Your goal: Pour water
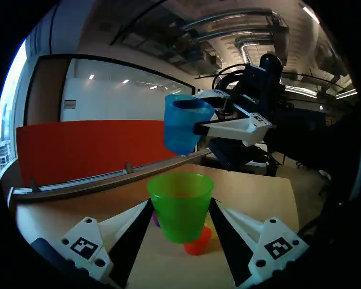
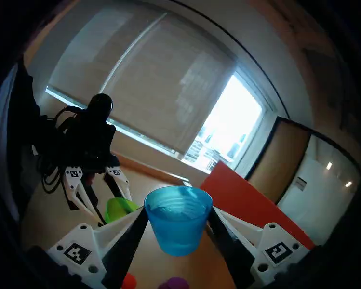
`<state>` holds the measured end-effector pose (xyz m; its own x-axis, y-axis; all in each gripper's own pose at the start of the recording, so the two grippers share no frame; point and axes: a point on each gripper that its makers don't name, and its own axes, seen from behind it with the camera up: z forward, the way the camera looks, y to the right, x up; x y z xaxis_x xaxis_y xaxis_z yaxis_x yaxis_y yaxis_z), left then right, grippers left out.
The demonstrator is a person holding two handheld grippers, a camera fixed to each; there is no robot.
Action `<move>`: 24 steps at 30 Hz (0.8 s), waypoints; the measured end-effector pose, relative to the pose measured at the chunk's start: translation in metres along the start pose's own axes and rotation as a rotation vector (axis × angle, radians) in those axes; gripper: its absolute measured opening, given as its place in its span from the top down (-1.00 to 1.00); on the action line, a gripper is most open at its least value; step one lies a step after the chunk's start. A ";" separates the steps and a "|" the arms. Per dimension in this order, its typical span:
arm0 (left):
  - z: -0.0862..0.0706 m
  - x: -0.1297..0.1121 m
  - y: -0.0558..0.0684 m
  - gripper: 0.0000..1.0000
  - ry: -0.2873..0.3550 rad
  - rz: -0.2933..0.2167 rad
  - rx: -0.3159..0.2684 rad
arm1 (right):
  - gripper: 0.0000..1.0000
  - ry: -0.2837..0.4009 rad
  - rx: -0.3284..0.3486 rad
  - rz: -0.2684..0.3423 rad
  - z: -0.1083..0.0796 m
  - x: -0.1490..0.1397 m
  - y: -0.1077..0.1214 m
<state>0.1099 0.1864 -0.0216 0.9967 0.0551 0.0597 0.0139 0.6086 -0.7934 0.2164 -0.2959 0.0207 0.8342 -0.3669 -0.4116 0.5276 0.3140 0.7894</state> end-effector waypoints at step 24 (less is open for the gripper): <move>-0.003 0.003 0.006 -0.65 0.005 0.014 -0.012 | -0.80 -0.028 0.027 -0.183 0.010 0.009 0.003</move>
<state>0.1134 0.1880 -0.0277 0.9972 0.0598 0.0456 0.0007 0.5983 -0.8012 0.2235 -0.3073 0.0238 0.7198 -0.4398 -0.5372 0.6654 0.2165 0.7144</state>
